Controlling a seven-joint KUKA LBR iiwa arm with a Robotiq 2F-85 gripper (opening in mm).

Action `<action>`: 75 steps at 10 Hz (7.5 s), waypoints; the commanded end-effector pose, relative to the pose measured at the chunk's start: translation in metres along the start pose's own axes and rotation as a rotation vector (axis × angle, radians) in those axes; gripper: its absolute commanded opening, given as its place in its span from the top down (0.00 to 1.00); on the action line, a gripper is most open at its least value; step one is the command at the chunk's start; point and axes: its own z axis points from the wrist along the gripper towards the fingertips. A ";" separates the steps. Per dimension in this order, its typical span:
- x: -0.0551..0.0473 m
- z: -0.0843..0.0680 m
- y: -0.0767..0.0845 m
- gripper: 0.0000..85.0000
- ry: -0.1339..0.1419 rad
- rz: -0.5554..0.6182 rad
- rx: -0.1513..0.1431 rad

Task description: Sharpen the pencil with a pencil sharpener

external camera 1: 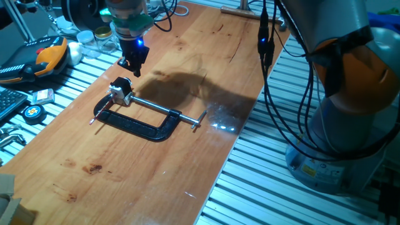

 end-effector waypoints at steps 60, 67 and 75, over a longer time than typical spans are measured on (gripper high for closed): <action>-0.025 0.011 0.004 1.00 0.059 0.837 0.094; -0.026 0.010 0.003 0.80 0.047 1.009 0.065; -0.029 0.014 0.003 0.20 -0.010 1.277 0.001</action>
